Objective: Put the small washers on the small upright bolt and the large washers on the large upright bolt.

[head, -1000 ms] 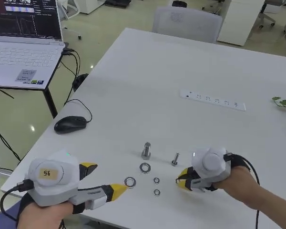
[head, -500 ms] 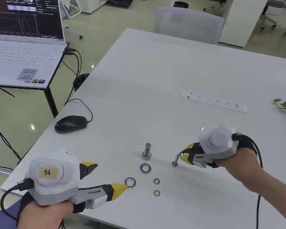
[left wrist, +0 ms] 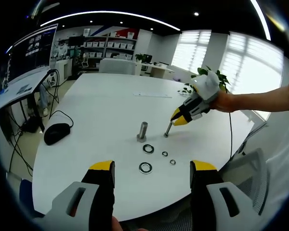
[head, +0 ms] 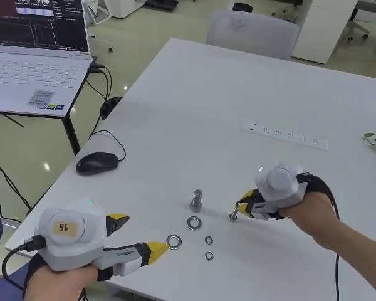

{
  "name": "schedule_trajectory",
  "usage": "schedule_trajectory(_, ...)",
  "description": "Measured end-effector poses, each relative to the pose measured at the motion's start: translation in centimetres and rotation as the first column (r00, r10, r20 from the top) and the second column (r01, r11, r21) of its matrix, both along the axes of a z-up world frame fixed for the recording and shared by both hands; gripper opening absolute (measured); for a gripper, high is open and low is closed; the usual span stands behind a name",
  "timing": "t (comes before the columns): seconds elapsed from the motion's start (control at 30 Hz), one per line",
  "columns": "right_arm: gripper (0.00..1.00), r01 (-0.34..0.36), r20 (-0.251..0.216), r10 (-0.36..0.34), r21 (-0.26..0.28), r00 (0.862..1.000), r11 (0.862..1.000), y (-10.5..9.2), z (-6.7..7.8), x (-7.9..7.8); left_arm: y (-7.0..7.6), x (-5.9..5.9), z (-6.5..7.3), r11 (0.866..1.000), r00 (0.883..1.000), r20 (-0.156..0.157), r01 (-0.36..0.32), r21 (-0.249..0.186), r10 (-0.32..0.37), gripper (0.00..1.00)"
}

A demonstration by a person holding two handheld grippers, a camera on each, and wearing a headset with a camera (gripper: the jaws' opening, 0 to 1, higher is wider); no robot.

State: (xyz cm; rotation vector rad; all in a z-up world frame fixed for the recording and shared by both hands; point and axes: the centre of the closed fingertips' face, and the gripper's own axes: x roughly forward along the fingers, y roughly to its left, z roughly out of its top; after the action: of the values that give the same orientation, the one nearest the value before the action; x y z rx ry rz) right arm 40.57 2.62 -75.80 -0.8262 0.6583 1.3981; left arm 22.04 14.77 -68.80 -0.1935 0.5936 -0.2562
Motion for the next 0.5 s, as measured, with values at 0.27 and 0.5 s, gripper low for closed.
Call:
schedule_trajectory(0.27,0.13,-0.01,0.002,0.01,-0.022,1.0,1.0,0.04,-0.36,0.11,0.04,0.14,0.03,1.0,1.0,0.001,0.002,0.0,-0.002,0.62)
schedule_trajectory(0.5,0.13,-0.017,0.004,0.017,-0.038,1.0,0.999,0.06,-0.64,0.16,-0.14,0.3,0.08,1.0,1.0,0.001,0.007,-0.002,-0.007,0.62)
